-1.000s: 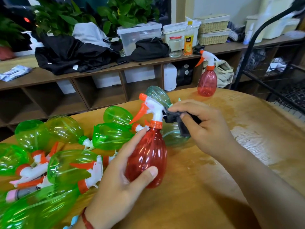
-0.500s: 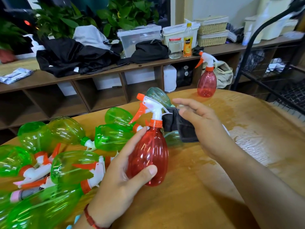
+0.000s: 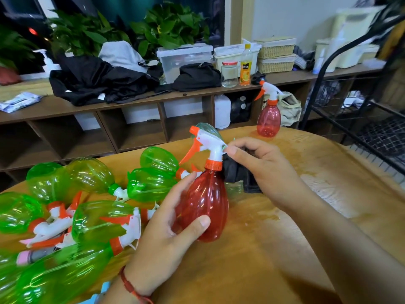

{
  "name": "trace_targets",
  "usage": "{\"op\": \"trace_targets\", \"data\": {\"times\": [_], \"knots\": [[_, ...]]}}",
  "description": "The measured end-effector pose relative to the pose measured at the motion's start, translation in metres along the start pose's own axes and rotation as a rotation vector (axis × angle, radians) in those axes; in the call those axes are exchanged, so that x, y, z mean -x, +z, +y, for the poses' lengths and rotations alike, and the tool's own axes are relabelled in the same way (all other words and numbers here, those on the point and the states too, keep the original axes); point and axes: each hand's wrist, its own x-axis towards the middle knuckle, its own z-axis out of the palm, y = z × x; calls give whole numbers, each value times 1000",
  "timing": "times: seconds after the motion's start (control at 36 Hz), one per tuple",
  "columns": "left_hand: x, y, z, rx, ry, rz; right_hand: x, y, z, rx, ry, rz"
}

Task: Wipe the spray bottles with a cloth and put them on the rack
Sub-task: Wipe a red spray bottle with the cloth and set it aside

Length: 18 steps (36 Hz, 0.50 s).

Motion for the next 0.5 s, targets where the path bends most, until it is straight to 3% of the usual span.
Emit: {"op": "trace_targets", "data": {"times": [0.25, 0.5], "knots": [[-3, 1, -2, -241, -23, 181, 5, -20, -24, 134, -94, 233], [5, 13, -4, -412, 33, 92, 3, -74, -48, 272, -138, 455]]}}
